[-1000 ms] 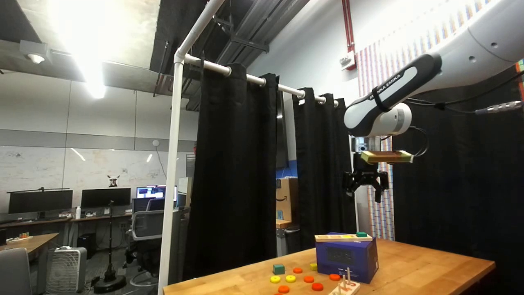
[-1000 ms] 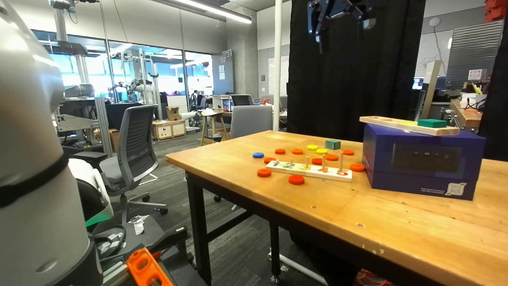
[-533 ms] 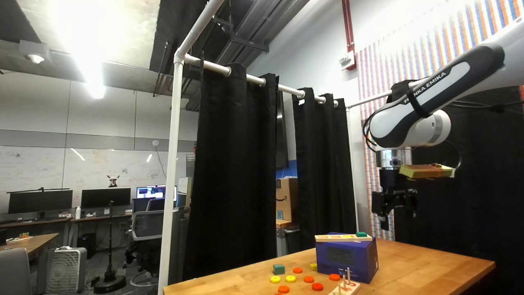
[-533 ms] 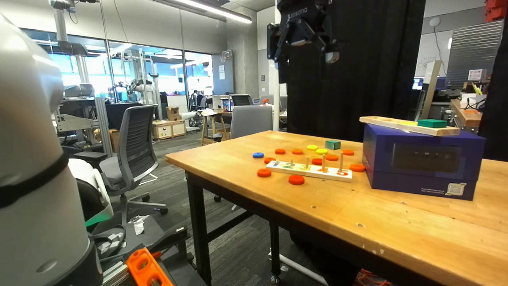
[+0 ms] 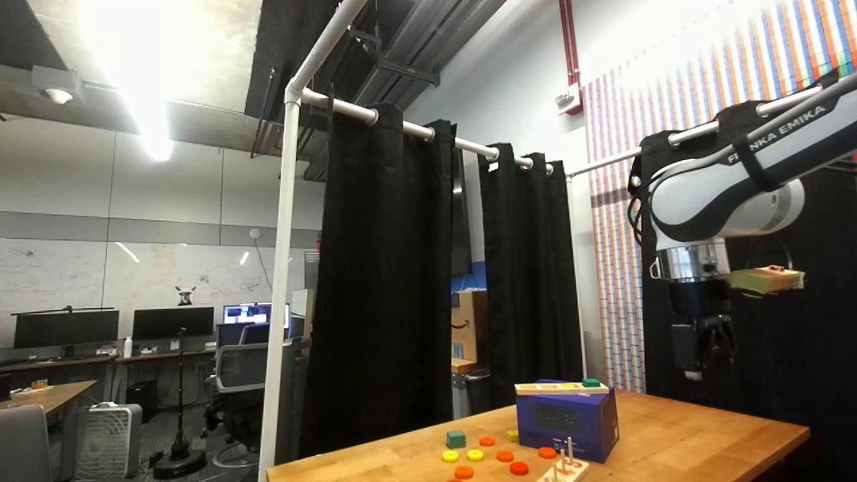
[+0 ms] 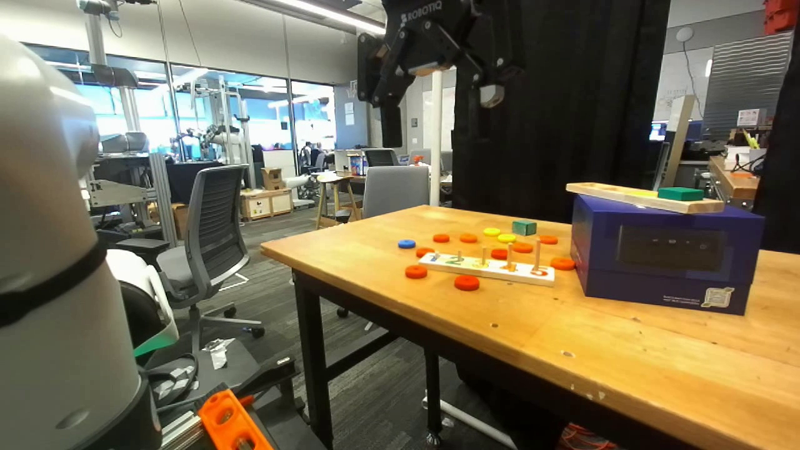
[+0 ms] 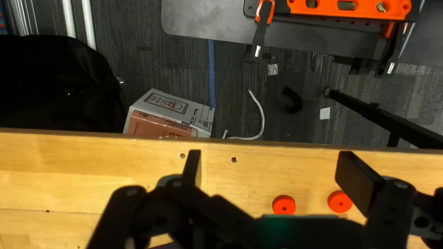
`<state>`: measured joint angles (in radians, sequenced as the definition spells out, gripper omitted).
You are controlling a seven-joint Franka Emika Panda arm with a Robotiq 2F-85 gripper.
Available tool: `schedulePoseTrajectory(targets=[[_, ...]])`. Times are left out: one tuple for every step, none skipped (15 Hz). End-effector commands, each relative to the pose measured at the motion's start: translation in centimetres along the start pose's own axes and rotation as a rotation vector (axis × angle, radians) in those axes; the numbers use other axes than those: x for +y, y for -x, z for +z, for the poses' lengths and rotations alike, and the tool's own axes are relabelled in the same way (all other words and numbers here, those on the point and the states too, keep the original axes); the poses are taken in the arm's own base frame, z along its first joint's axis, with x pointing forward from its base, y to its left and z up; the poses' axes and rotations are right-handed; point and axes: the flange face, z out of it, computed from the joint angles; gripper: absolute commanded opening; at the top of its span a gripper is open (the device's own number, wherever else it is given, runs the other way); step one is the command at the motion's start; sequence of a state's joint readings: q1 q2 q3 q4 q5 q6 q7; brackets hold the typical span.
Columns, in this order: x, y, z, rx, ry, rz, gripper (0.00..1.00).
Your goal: Put the yellow square on the wooden object.
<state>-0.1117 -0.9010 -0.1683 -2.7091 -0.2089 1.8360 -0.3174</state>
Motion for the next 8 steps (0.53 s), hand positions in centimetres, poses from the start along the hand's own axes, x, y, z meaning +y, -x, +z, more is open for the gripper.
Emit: schedulePoseTrajectory(targets=[[-0.3, 2.9, -1.2, 0.042, 0.015, -0.030, 1.00], [-0.1, 1.2, -0.5, 0.012, 0.002, -0.011, 1.00], [-0.2, 1.7, -0.8, 0.021, 0.001, -0.013, 1.00], [-0.3, 2.1, -0.9, 0.027, 0.001, -0.013, 1.00], [-0.4, 2.3, -1.0, 0.033, 0.002, -0.014, 1.00], [-0.4, 2.4, -1.0, 0.035, 0.002, -0.014, 1.00], [-0.5, 2.4, -1.0, 0.035, 0.002, -0.014, 1.00], [-0.5, 2.5, -0.9, 0.034, 0.001, -0.015, 1.00]])
